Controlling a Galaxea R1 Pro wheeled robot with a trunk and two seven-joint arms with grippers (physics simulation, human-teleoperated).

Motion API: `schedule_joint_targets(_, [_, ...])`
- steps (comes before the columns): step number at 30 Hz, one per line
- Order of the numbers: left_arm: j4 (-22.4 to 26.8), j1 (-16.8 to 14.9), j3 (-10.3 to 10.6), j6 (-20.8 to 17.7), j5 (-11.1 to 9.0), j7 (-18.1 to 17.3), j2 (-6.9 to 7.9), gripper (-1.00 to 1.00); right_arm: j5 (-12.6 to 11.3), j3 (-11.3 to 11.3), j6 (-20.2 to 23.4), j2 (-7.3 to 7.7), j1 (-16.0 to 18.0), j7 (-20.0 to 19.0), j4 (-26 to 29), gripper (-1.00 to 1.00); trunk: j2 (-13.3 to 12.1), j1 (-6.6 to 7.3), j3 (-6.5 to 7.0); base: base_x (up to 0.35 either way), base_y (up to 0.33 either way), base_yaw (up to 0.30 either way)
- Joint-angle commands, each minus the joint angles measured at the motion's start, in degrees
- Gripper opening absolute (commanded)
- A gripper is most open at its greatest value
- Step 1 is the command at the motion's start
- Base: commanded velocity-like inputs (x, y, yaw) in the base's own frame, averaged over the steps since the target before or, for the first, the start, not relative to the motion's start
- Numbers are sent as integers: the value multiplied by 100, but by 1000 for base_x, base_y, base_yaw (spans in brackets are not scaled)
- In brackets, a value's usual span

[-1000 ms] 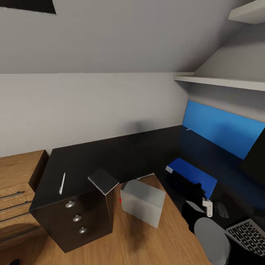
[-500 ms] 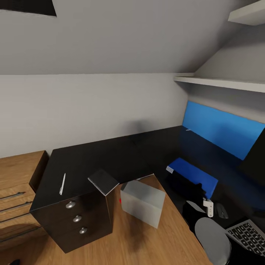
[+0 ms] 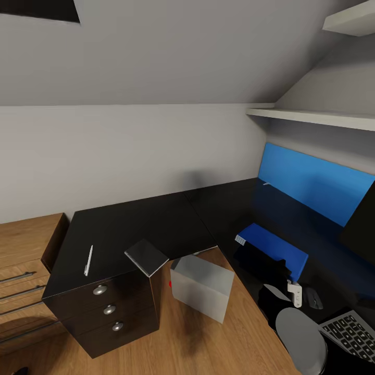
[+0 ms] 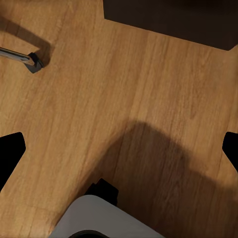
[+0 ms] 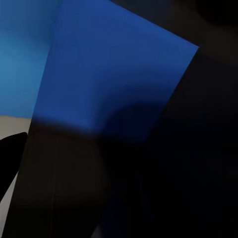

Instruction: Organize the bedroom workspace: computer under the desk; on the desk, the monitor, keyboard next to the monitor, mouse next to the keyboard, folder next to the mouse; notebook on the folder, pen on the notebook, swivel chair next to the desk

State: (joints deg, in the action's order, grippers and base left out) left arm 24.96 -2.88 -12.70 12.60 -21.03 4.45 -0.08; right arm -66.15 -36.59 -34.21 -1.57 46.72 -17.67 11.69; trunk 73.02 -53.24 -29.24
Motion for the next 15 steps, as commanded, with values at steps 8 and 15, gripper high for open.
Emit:
schedule_joint_targets(8, [0, -2, 5, 15, -51, 3, 0, 100, -61, 3, -6, -1, 3, -42, 0, -100, 3, 0, -6, 0, 0, 0])
schedule_joint_targets(15, [0, -2, 5, 16, -51, 3, 0, 100, -64, 3, -6, -9, 3, -40, 0, 100, 3, 0, -6, 0, 0, 0])
